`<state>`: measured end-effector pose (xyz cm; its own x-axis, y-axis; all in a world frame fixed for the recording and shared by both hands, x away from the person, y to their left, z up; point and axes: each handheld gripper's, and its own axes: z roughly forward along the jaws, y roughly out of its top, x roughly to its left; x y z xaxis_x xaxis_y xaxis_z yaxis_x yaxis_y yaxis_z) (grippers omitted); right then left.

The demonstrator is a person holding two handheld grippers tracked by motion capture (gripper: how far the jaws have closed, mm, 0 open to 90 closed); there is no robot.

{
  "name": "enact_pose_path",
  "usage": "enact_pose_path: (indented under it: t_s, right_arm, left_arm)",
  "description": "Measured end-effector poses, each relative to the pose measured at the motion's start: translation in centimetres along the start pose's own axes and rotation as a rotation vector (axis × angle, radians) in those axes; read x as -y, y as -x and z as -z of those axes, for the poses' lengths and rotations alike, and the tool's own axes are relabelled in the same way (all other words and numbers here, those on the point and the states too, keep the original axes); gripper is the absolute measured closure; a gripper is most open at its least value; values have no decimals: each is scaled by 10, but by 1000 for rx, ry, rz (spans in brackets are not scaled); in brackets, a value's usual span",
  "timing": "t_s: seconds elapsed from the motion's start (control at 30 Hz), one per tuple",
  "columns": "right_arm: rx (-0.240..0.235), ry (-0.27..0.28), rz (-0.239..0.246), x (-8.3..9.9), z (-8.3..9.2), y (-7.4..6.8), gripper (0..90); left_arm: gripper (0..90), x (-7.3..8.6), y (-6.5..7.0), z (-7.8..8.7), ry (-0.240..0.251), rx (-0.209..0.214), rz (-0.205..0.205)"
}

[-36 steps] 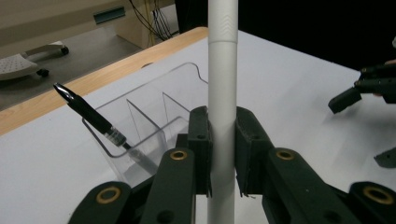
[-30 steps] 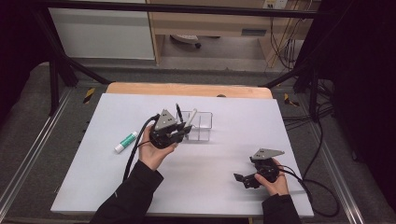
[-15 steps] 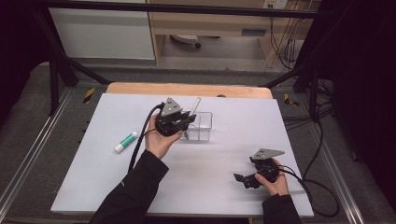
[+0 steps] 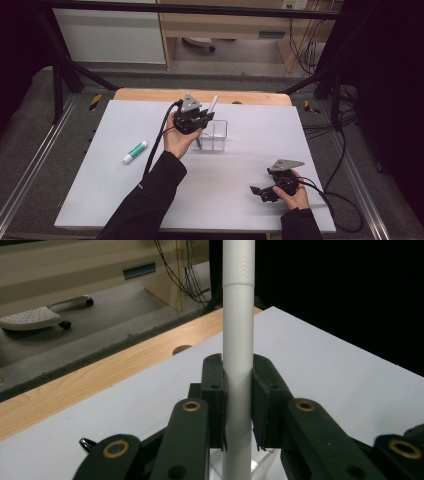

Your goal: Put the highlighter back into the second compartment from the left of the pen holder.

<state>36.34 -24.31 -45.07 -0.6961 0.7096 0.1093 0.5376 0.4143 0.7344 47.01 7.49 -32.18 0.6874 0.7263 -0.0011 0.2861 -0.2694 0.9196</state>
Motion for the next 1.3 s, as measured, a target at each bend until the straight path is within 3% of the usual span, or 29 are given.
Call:
enact_pose_path:
  t_s: [0.4, 0.7, 1.3]
  right_arm:
    - [-1, -2, 2, 0, -1, 0, 6]
    - [-3, -3, 0, 1, -1, 0, 6]
    - [-7, -6, 4, 2, -1, 0, 6]
  left_arm:
    - [775, 3, -7, -24, -1, -7, 27]
    - [775, 0, -8, -39, 6, -22, 8]
    - [776, 21, -10, -55, -42, 3, -3]
